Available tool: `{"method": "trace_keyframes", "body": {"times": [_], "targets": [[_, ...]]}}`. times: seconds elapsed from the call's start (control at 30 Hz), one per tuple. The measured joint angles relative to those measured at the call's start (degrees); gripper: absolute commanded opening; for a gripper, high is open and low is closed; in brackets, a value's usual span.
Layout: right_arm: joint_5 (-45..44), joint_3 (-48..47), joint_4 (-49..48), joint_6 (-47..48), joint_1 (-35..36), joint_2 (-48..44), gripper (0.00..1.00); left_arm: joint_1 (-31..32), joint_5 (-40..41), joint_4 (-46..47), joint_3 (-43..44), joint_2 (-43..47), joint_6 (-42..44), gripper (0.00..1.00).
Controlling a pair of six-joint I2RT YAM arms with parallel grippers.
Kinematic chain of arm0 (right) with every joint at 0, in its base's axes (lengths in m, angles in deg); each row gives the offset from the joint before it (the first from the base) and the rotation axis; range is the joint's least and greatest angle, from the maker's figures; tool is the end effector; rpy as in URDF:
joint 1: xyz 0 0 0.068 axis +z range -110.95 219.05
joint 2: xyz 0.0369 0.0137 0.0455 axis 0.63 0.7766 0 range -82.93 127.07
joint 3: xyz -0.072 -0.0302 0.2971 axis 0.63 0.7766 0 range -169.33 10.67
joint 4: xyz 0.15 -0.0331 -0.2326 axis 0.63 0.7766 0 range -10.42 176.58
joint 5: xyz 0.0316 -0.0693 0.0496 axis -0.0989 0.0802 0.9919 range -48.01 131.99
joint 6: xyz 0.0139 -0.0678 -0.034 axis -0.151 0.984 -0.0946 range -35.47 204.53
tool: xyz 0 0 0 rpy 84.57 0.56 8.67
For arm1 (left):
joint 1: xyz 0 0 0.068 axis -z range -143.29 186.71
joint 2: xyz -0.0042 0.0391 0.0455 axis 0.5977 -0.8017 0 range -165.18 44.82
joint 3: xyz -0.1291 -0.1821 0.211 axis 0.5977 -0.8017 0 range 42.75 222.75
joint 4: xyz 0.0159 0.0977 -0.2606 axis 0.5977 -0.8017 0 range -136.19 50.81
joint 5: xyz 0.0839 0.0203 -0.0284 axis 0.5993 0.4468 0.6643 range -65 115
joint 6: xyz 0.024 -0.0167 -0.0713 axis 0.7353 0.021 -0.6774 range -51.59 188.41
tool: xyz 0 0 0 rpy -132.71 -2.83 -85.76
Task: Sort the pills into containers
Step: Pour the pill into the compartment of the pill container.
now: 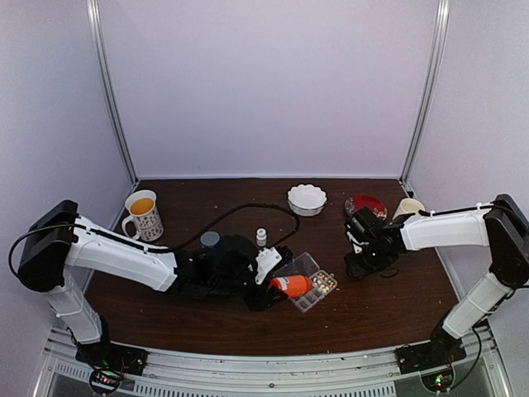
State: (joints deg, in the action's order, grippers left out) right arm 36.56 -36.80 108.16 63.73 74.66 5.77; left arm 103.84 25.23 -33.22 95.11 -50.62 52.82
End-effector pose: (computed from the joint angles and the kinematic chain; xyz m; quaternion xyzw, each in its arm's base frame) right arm 0.2466 0.1689 0.1536 -0.1185 0.9763 0.0416 0.1763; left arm 0.1530 -0.3621 0.1913 0.3885 0.8067 -0.2930 0.3355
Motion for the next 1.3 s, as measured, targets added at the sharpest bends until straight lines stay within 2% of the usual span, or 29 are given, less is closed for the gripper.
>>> {"method": "trace_keyframes", "body": {"times": [0.13,0.47,0.77,1.3], "targets": [[-0.02,-0.09,0.04,0.00,0.02,0.24,0.00,0.00,0.02,0.74,-0.11,-3.50,-0.55,0.00],[0.00,-0.09,0.07,0.00,0.02,0.24,0.00,0.00,1.09,-1.66,-0.11,0.79,-0.59,0.00],[0.00,-0.09,0.09,0.00,0.02,0.24,0.00,0.00,0.81,-0.46,-0.28,-2.36,-1.01,0.00],[0.00,-0.09,0.13,0.00,0.02,0.24,0.00,0.11,-0.72,0.07,-1.01,1.27,-1.07,0.00]]}}
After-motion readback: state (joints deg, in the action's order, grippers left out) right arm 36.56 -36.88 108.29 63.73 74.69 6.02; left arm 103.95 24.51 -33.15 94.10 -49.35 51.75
